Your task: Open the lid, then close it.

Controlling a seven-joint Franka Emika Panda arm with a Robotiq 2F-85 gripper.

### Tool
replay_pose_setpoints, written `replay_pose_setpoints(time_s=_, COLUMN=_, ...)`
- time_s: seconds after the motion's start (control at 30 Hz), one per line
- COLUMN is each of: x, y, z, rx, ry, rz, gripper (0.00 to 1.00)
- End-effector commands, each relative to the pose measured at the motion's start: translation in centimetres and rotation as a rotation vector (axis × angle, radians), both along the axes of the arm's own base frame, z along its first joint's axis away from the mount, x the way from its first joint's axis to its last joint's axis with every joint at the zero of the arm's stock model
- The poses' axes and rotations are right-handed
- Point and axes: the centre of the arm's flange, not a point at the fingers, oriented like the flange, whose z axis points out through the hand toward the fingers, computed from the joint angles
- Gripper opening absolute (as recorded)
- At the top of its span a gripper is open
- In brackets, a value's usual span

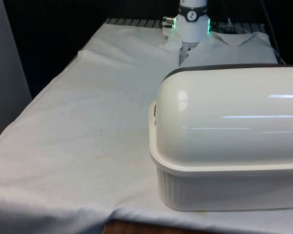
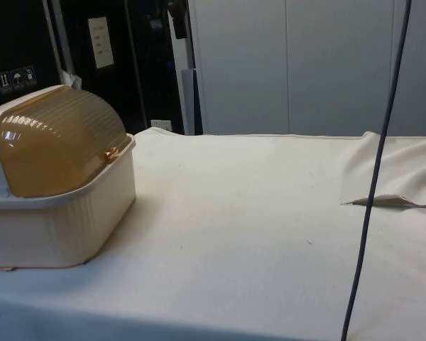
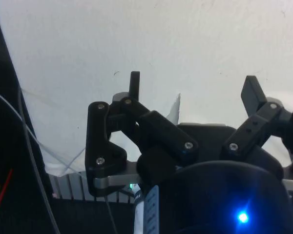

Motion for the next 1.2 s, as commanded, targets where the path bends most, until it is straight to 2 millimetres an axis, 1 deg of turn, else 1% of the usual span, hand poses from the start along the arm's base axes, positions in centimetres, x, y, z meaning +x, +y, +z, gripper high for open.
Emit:
replay_pose_setpoints(time_s=0.0, x=0.0, y=0.2, z=0.0, rx=0.000, ry=0.000, rz=0.003, gripper=1.00)
replay_pose_setpoints(time_s=0.17, x=0.1, y=1.3, z=-0.3, rx=-0.017, ry=-0.010, rz=0.012, gripper=1.00)
replay_pose_setpoints(time_s=0.27, x=0.1, y=1.5, z=-0.4, rx=-0.013, ry=-0.005, rz=0.018, gripper=1.00)
replay_pose_setpoints(time_s=0.5, x=0.4, y=2.7, z=-1.5, rx=-0.043, ry=-0.029, rz=0.039, gripper=1.00)
replay_pose_setpoints(time_s=0.6, x=0.4, y=2.7, z=-1.7, rx=-0.039, ry=-0.023, rz=0.044, gripper=1.00)
replay_pose_setpoints(time_s=0.83, x=0.2, y=3.3, z=-2.2, rx=-0.066, ry=-0.072, rz=0.069, gripper=1.00)
replay_pose_setpoints(time_s=0.87, x=0.4, y=3.1, z=-2.3, rx=-0.058, ry=-0.054, rz=0.066, gripper=1.00)
replay_pose_setpoints(time_s=1.0, x=-0.1, y=3.6, z=-2.8, rx=-0.071, ry=-0.087, rz=0.080, gripper=1.00)
replay_pose_setpoints(time_s=1.17, x=-0.3, y=3.7, z=-3.3, rx=-0.062, ry=-0.074, rz=0.083, gripper=1.00)
